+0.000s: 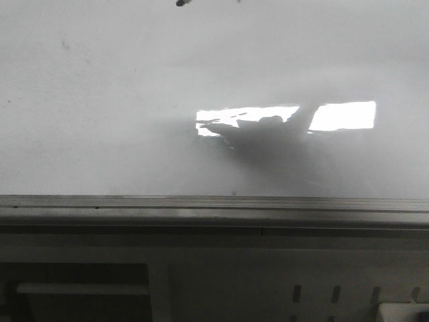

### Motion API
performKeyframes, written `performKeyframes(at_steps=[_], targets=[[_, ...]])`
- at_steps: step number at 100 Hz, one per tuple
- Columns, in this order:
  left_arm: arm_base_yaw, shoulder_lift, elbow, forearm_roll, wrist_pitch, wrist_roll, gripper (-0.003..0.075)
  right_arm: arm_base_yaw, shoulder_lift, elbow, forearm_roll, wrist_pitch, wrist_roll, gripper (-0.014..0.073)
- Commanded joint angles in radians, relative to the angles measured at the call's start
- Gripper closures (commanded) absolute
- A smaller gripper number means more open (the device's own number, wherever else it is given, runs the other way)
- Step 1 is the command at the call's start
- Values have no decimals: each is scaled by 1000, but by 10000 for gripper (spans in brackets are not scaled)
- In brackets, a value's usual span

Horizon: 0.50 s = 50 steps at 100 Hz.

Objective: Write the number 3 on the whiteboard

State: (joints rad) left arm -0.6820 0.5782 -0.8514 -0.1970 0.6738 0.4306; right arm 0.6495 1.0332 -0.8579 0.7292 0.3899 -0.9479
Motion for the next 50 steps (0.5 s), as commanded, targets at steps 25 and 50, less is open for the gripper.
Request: performKeyframes(at_steps=[25,50], targets=[[125,-214,154,-49,-85,-63,739,-10,100,-32,-73,-187,-5,657],[126,-219,155,-81,-87,-63,741,-42,146,-30,-83,-208,-5,657]])
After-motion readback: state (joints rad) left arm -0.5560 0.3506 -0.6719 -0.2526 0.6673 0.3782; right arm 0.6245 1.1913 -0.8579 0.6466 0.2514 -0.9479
